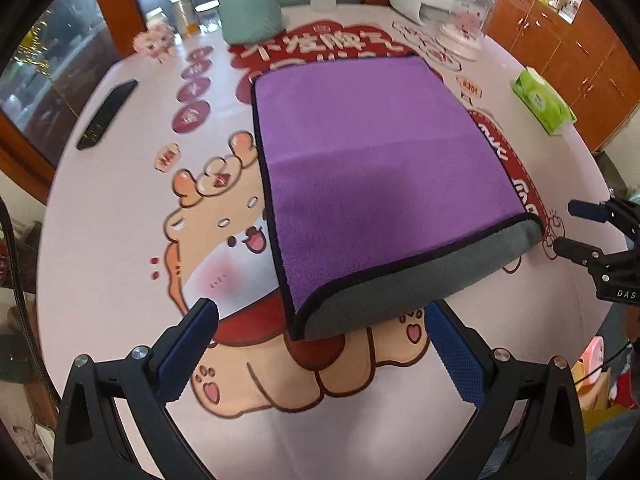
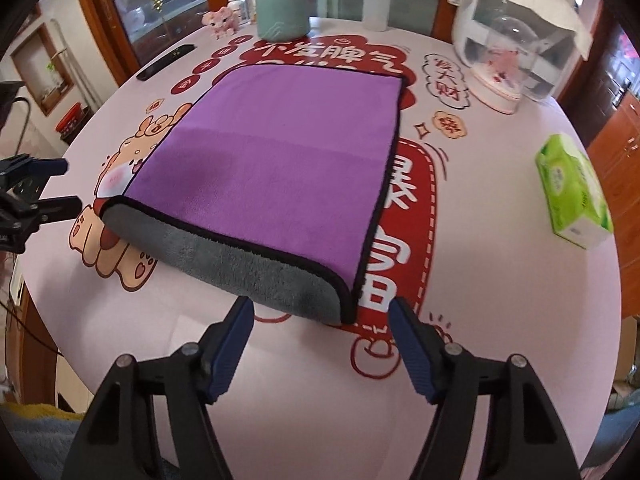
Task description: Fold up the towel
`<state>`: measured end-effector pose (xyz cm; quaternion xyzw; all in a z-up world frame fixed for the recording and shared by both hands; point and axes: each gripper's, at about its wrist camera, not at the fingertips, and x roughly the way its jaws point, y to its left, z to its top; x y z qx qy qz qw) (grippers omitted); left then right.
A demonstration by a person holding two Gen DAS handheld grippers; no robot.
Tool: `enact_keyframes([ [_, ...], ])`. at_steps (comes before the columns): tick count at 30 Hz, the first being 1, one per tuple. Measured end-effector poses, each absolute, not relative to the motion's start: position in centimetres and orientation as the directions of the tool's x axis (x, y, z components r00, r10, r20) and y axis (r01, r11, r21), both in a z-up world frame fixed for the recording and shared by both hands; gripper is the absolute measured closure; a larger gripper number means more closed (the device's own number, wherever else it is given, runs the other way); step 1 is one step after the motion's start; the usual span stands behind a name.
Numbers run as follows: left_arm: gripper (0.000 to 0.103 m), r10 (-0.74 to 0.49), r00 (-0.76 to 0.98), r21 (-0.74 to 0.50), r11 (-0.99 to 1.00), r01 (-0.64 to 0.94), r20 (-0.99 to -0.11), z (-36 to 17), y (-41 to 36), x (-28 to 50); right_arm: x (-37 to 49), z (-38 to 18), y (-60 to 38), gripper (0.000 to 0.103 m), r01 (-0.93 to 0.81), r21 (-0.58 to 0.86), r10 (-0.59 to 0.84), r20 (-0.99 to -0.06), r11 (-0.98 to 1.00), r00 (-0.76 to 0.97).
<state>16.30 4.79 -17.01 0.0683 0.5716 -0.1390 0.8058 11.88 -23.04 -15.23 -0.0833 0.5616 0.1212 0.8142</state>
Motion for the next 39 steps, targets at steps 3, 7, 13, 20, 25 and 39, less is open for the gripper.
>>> enact_keyframes([
  [3, 0.000, -0.157, 0.282, -0.064, 0.947, 0.313, -0.947, -18.3, 4.9, 17.2, 12.7, -15.9, -22.8, 0.033, -0.308, -0.002, 0.104, -0.940, 0.951, 0.326],
  [7, 0.001, -0.167, 0.262, -0.074, 0.941, 0.331, -0.950, -19.3, 4.9, 17.8, 13.4, -16.6, -22.9, 0.035, -0.326, 0.029, 0.136, -0.941, 0.945, 0.309],
  [13, 0.005, -0.189, 0.215, -0.104, 0.929, 0.355, -0.958, -20.7, 4.9, 18.6, 14.5, -18.0, -23.9, 0.047, -0.317, 0.104, 0.190, -0.949, 0.943, 0.253],
  [20, 0.015, -0.241, 0.161, -0.161, 0.904, 0.396, -0.957, -21.4, 4.7, 19.0, 15.0, -18.9, -24.5, 0.057, -0.331, 0.159, 0.237, -0.948, 0.930, 0.212],
  [25, 0.022, -0.267, 0.127, -0.192, 0.887, 0.420, -0.955, -21.8, 4.3, 19.1, 15.0, -19.3, -24.2, 0.062, -0.359, 0.165, 0.245, -0.951, 0.918, 0.188],
  [39, 0.059, -0.301, 0.055, -0.242, 0.851, 0.465, -0.952, -22.6, 3.4, 18.9, 15.0, -19.5, -24.6, 0.085, -0.366, 0.182, 0.256, -0.953, 0.913, 0.165],
])
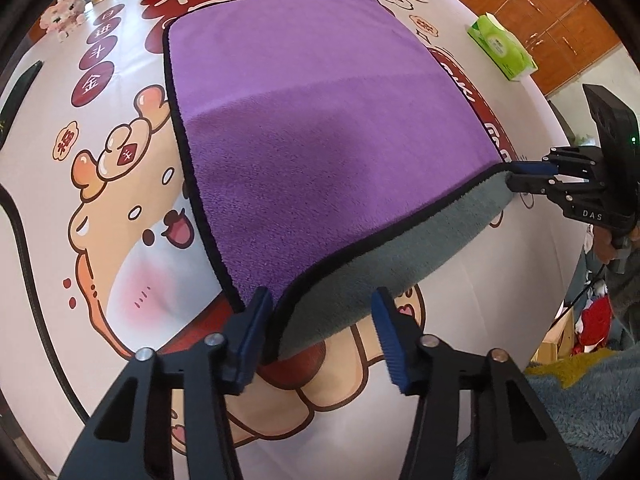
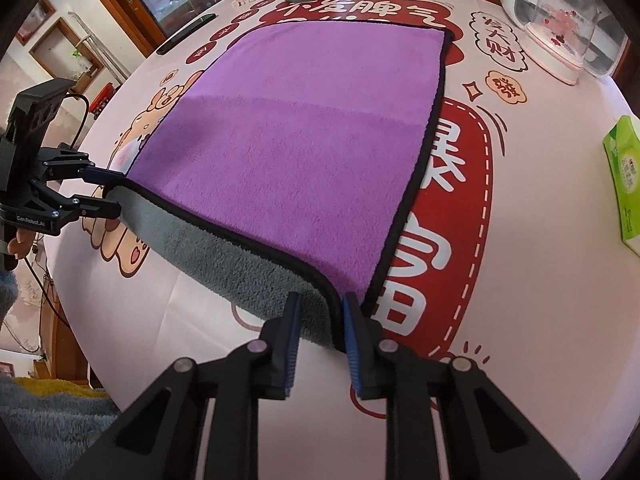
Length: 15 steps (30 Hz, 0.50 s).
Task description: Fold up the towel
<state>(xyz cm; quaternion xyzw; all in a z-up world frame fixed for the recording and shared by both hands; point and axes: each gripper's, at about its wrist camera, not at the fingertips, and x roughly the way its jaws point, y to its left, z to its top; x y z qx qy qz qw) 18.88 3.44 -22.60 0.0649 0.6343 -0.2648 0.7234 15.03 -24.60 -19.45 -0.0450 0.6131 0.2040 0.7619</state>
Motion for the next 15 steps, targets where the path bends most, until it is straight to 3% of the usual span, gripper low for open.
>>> enact_keyframes([
  [7, 0.083, -0.278, 0.061, -0.219, 0.857, 0.466, -0.959, -22.48, 3.73, 18.58, 14.59, -19.20, -24.32, 0.093, -0.374, 0.171, 0.250, -0.952, 0.912, 0.176],
  [15, 0.093, -0.182, 0.099, -0.114, 0.871, 0.478, -0.978, -22.53, 3.30, 17.95, 14.16, -18.93, -24.07, 0.097, -0.376, 0.151, 0.236, -0.952, 0.914, 0.194],
])
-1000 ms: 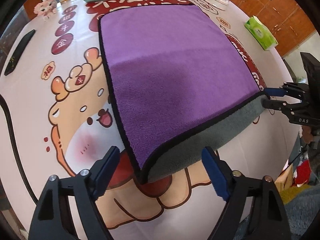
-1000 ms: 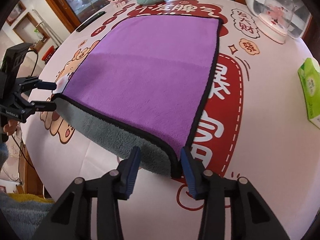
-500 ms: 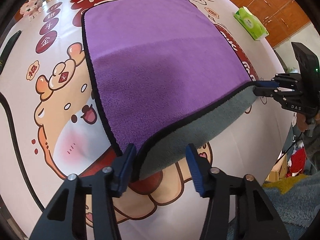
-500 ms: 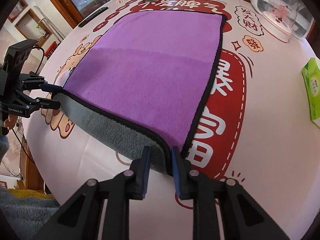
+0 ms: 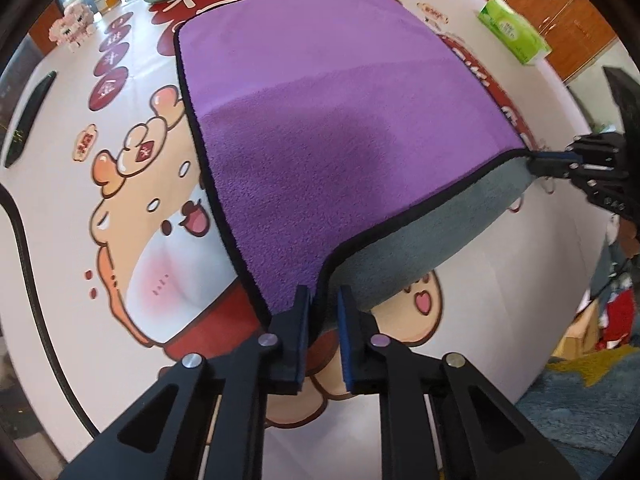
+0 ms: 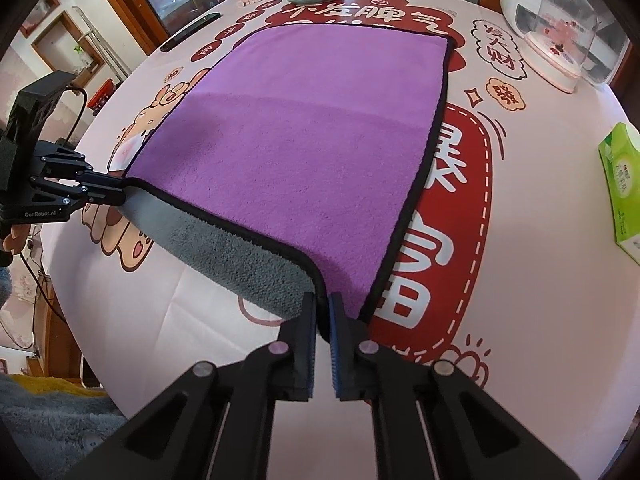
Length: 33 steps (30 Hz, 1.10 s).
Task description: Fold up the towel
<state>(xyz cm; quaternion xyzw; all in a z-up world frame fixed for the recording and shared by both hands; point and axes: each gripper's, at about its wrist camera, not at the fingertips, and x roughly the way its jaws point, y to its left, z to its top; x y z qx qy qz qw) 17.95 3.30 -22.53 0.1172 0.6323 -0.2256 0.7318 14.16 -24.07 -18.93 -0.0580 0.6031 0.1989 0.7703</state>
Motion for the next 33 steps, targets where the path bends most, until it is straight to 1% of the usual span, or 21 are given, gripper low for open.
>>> enact_keyframes([
  [4, 0.095, -0.137, 0.125, -0.063, 0.880, 0.470, -0.983, -22.4, 2.9, 17.6, 13.9, -18.7, -24.0, 0.098, -0.367, 0.127, 0.218, -0.952, 0.922, 0.217],
  [12, 0.097, -0.085, 0.168, -0.008, 0.910, 0.414, -0.982, -21.1, 3.0, 17.4, 13.4, -16.8, -23.9, 0.098, -0.349, 0.100, 0.205, -0.939, 0.932, 0.277],
  [19, 0.097, -0.068, 0.252, 0.029, 0.931, 0.364, -0.965, -17.1, 3.2, 17.9, 13.6, -13.6, -23.8, 0.099, -0.331, 0.072, 0.195, -0.915, 0.941, 0.354],
  [24, 0.097, -0.068, 0.318, 0.044, 0.943, 0.331, -0.946, -14.0, 2.8, 19.0, 14.5, -11.4, -24.1, 0.099, -0.285, 0.057, 0.175, -0.895, 0.957, 0.409],
  [33, 0.097, -0.048, 0.403, 0.070, 0.960, 0.271, -0.914, -10.6, 2.7, 22.1, 17.2, -8.4, -24.4, 0.099, -0.231, 0.017, 0.130, -0.865, 0.973, 0.485],
])
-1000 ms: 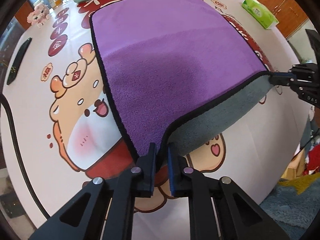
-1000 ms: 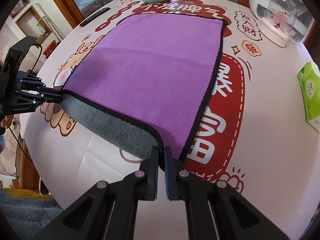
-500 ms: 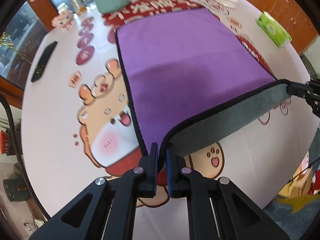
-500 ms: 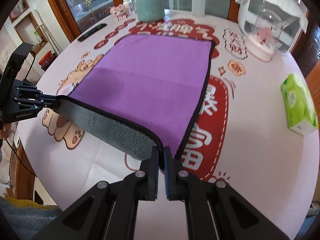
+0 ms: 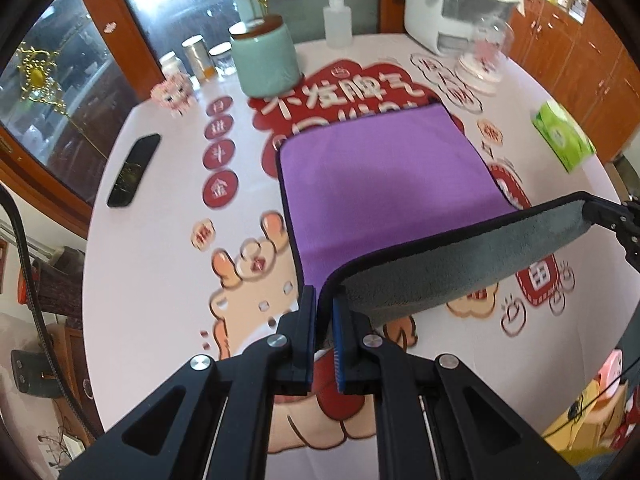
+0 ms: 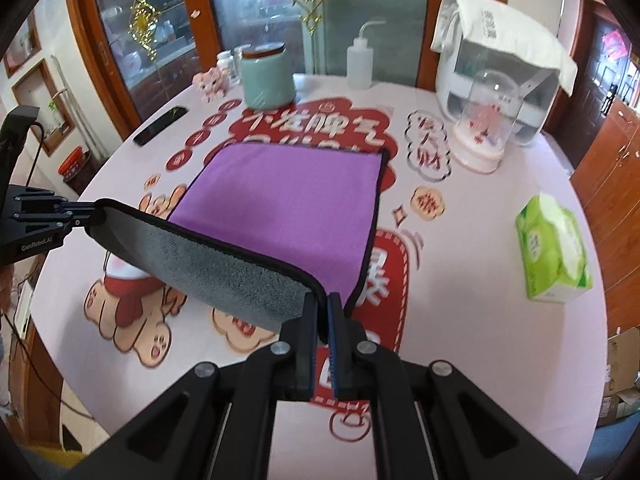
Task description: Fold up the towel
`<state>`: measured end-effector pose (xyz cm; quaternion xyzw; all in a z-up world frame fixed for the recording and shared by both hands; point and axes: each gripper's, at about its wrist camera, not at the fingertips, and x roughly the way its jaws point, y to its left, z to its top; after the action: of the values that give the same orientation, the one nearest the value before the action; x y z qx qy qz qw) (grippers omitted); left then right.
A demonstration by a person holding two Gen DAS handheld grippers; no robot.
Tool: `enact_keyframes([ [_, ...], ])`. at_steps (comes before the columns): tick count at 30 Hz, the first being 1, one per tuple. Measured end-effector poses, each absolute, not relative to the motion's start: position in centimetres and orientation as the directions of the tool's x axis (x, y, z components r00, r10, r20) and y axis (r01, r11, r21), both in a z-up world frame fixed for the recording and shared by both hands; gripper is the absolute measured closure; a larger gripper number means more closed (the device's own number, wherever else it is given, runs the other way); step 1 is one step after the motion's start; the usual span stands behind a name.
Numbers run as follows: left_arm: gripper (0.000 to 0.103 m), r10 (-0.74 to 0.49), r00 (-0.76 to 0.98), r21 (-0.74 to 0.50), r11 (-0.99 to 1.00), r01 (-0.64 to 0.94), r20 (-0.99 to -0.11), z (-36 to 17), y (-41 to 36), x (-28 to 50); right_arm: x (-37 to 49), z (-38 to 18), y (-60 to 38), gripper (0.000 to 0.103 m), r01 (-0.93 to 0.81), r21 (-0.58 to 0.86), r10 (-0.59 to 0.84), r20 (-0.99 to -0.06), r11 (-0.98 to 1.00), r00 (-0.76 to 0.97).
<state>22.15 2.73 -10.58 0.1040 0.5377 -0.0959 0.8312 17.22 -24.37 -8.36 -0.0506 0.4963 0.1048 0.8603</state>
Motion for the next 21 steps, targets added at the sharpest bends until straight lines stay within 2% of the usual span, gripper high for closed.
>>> enact_keyframes([
  [13, 0.097, -0.011, 0.491, 0.117, 0.966, 0.230, -0.871, -7.7, 1.7, 28.8, 24.8, -4.9, -23.9, 0.098, -0.132, -0.062, 0.023, -0.824, 0.989, 0.566],
  [21, 0.097, 0.006, 0.496, 0.119, 0.974, 0.195, -0.868, -8.8, 1.5, 33.7, 29.8, -5.9, -23.5, 0.098, -0.073, -0.079, -0.026, -0.835, 0.994, 0.550],
])
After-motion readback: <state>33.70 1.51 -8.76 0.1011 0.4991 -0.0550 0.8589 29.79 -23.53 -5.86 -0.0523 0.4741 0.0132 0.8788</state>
